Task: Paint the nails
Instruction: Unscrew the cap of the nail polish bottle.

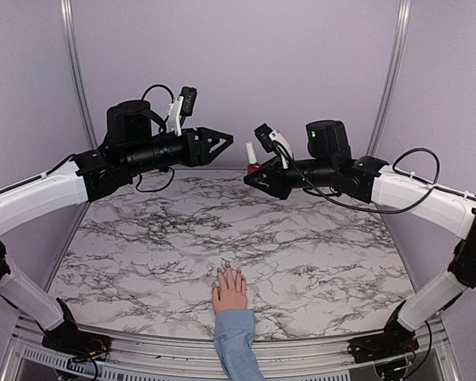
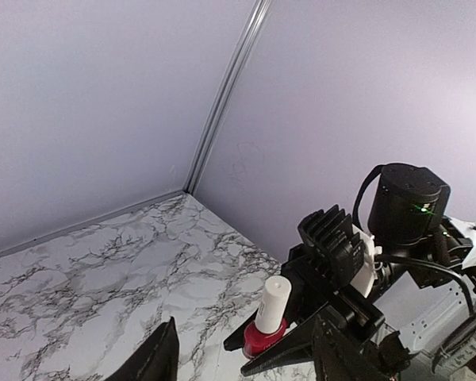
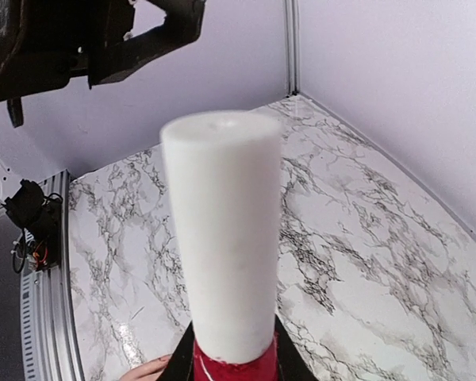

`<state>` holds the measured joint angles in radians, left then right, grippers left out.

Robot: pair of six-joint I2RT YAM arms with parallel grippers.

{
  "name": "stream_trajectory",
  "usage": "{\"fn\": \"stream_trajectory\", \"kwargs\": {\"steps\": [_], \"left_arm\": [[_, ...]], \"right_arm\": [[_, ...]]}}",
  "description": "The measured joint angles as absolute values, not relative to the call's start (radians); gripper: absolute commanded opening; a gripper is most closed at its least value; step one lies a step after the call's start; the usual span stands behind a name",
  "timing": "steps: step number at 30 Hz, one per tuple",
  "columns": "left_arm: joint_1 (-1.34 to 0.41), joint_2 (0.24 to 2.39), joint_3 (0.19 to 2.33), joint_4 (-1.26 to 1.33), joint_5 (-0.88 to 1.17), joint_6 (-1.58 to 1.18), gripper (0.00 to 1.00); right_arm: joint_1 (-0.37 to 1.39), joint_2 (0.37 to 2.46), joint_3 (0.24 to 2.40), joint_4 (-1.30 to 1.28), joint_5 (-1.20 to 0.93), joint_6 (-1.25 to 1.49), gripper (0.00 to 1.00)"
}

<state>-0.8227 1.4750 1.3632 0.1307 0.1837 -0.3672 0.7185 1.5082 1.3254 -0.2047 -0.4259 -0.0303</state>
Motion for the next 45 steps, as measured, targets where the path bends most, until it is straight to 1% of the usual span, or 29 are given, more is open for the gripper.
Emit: {"fn": "stream_trajectory", "kwargs": {"steps": [4, 11, 16, 25, 27, 34, 38, 45], "left_arm": [[-0.788, 1.443, 1.352, 0.154, 0.341, -0.347, 0.6], [-0.788, 1.44, 1.361, 0.169, 0.646, -0.271, 0.5], [-0.794, 1.46, 1.403, 0.175, 0.754, -0.233, 0.45], [-0.826, 1.513, 1.428, 0.179, 0.808, -0.187, 0.43], [-0.83, 1.522, 1.429, 0.179, 0.811, -0.181, 0.41], [-0.845, 1.532, 1.434, 0.179, 0.812, -0.166, 0.28], [-0.849, 1.532, 1.436, 0.179, 0.807, -0.157, 0.17], [-0.852, 1.533, 1.437, 0.178, 0.773, -0.14, 0.04]], "right_arm": [[0.712, 1.47, 1.281, -0.156, -0.539, -0.034, 0.0], [0.712, 1.433, 1.259, -0.063, -0.754, -0.039, 0.0], [0.711, 1.449, 1.266, -0.053, -0.902, -0.038, 0.0], [0.719, 1.471, 1.282, -0.052, -1.029, -0.031, 0.0], [0.722, 1.473, 1.286, -0.053, -1.037, -0.032, 0.0], [0.736, 1.474, 1.295, -0.057, -1.057, -0.036, 0.0], [0.736, 1.474, 1.297, -0.06, -1.073, -0.039, 0.0], [0.736, 1.474, 1.299, -0.06, -1.06, -0.031, 0.0]]}}
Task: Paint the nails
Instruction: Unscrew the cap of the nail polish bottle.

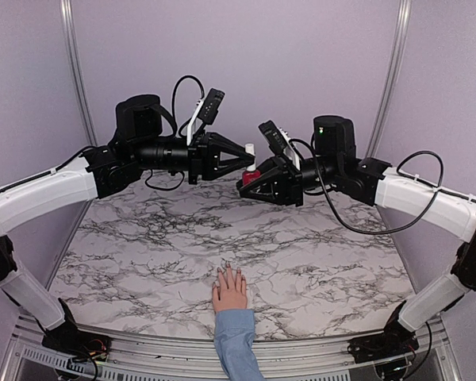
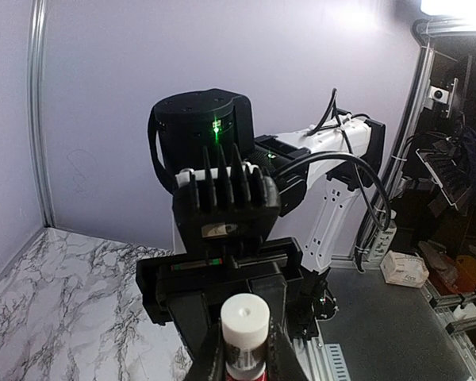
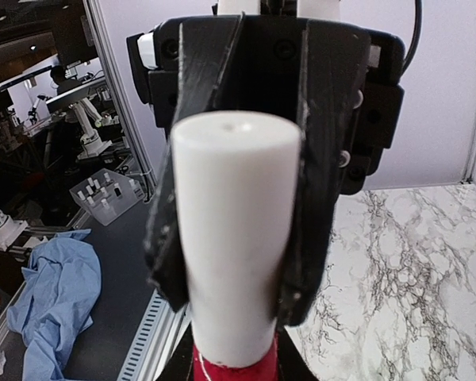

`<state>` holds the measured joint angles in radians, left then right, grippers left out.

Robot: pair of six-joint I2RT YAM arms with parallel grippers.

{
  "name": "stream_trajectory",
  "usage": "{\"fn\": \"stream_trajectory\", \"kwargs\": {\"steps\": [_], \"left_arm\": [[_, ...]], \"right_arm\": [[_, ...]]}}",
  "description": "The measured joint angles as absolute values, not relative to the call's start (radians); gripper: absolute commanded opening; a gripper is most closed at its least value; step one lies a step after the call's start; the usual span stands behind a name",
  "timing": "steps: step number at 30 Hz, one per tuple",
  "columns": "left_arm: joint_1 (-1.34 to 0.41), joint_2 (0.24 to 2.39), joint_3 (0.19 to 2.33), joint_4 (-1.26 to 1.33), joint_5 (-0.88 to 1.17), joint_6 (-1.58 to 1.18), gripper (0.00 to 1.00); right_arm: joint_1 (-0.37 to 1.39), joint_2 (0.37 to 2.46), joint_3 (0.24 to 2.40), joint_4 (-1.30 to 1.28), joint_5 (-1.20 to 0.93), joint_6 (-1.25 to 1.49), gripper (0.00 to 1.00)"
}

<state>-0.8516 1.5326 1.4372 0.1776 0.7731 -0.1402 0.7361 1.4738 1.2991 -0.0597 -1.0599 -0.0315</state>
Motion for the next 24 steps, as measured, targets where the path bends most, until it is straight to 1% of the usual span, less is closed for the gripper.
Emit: {"fn": "stream_trajectory", "kwargs": {"steps": [3, 9, 24], "left_arm": [[-0.855, 1.533, 1.437, 0.174, 0.742, -0.139, 0.0], [-0.864, 1.533, 1.437, 0.167, 0.646, -0.127, 0.0], [-0.936, 1.547, 1.437, 0.148, 0.225, -0.101, 0.0]], "right_arm": [[0.73, 1.474, 1.299, -0.06, -1.034, -0.027, 0.0], [0.721, 1.472, 1.299, -0.061, -0.949, -0.024, 0.0], [0.72, 1.466, 1.301, -0.092, -0.645, -0.015, 0.0]]}}
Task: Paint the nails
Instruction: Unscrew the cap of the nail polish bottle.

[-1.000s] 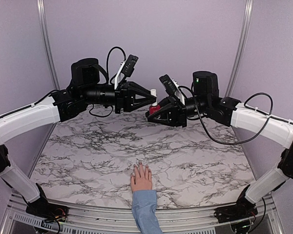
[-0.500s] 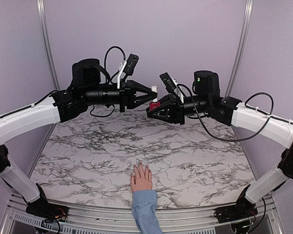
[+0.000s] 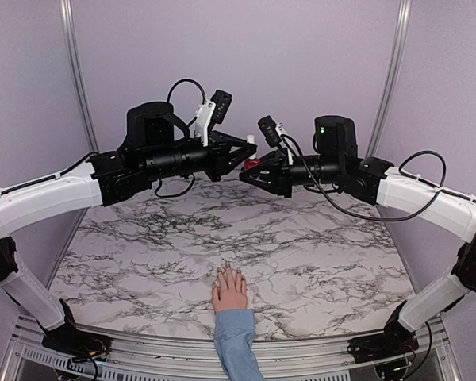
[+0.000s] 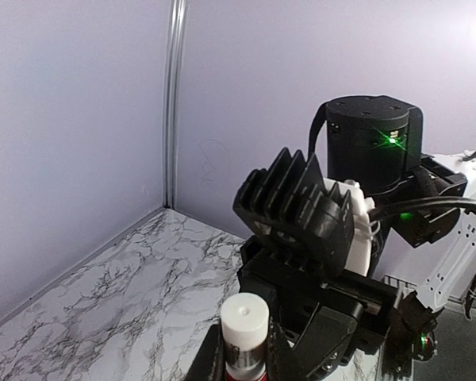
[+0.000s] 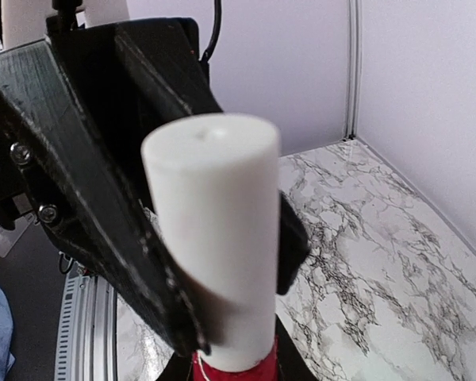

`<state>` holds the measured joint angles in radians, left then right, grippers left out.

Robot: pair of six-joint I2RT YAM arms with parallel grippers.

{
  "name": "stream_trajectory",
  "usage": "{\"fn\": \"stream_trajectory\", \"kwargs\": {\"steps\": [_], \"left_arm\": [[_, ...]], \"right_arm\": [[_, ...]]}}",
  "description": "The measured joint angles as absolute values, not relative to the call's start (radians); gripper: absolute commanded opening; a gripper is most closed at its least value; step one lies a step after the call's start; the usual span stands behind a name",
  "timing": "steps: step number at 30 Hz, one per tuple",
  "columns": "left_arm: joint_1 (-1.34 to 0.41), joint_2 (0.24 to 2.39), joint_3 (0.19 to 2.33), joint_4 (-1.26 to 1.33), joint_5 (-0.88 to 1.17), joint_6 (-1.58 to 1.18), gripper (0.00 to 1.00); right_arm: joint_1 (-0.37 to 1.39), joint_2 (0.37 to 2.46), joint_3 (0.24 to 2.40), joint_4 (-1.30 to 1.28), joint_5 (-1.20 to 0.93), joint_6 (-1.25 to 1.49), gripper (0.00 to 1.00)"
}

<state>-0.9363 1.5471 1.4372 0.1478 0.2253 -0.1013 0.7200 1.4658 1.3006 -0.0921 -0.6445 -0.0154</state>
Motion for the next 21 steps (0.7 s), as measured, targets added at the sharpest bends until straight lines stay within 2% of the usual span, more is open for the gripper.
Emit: {"fn": "stream_trajectory", "kwargs": {"steps": [8, 21], "left_arm": [[-0.991, 1.591, 1.458, 0.145, -0.008, -0.115, 0.0], [-1.038, 1.648, 1.509, 0.132, -0.229, -0.153, 0.0]], "right_arm": [[0.72, 1.476, 1.303, -0.122, -0.526, -0.001, 0.0], [0.722, 1.494, 1.315, -0.13, -0.427, 0.019, 0.0]]}}
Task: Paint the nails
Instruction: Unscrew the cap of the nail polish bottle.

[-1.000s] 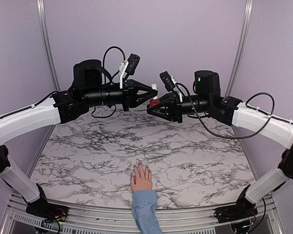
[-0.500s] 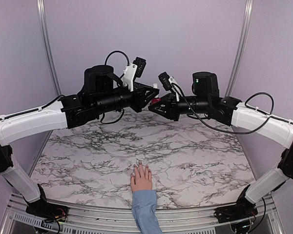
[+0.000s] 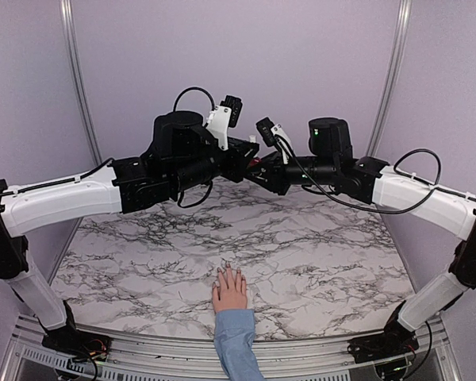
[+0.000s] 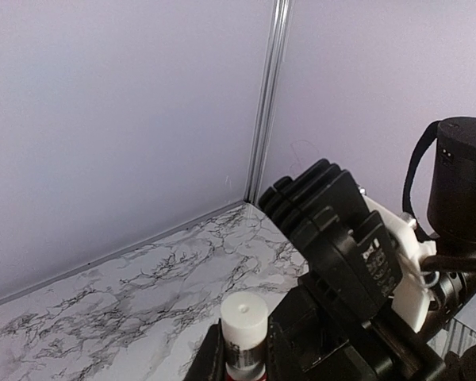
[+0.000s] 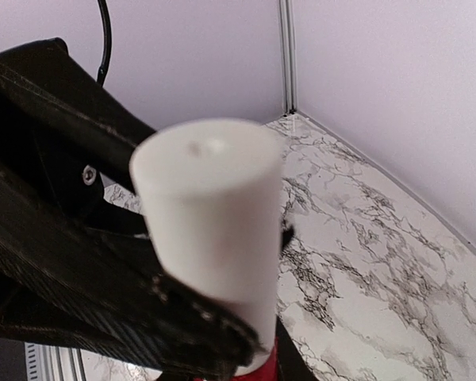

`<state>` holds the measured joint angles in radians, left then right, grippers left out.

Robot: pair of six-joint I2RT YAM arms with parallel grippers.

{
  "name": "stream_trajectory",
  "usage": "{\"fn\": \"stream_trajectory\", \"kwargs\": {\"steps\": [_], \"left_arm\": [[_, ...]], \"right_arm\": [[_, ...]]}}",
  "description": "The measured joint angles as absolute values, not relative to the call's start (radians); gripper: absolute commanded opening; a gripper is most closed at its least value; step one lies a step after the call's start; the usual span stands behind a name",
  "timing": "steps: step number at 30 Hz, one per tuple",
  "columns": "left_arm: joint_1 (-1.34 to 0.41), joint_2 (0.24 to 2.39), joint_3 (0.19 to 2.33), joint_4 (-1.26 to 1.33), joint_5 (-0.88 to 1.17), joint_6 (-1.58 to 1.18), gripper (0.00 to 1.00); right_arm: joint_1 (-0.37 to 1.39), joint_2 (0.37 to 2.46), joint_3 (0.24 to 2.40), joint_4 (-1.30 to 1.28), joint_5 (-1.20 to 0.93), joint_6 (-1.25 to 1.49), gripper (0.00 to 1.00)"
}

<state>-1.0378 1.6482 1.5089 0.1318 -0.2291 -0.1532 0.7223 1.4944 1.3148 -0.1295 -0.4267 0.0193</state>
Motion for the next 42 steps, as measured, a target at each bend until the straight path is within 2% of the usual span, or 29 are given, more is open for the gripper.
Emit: {"fn": "stream_trajectory", "kwargs": {"steps": [2, 7, 17, 21, 26, 31, 42], "left_arm": [[-1.039, 1.649, 1.513, 0.127, -0.238, -0.153, 0.03], [-1.041, 1.649, 1.517, 0.119, -0.244, -0.143, 0.22], [-1.009, 1.586, 1.479, 0.055, -0.144, -0.117, 0.52], [-0.96, 1.546, 1.46, 0.053, -0.031, -0.122, 0.54], [-0.886, 1.489, 1.402, 0.088, 0.248, -0.141, 0.56], [-0.857, 1.47, 1.372, 0.125, 0.418, -0.148, 0.56], [-0.855, 1.493, 1.407, 0.168, 0.729, -0.15, 0.5]], "right_arm": [[0.723, 1.496, 1.317, -0.13, -0.424, 0.019, 0.0], [0.724, 1.496, 1.318, -0.129, -0.425, 0.019, 0.0], [0.711, 1.494, 1.316, -0.12, -0.424, 0.028, 0.0], [0.709, 1.483, 1.303, -0.119, -0.463, 0.02, 0.0], [0.708, 1.451, 1.271, -0.105, -0.562, -0.005, 0.0], [0.708, 1.423, 1.26, -0.086, -0.695, -0.036, 0.0], [0.709, 1.419, 1.259, -0.083, -0.98, -0.062, 0.0]]}}
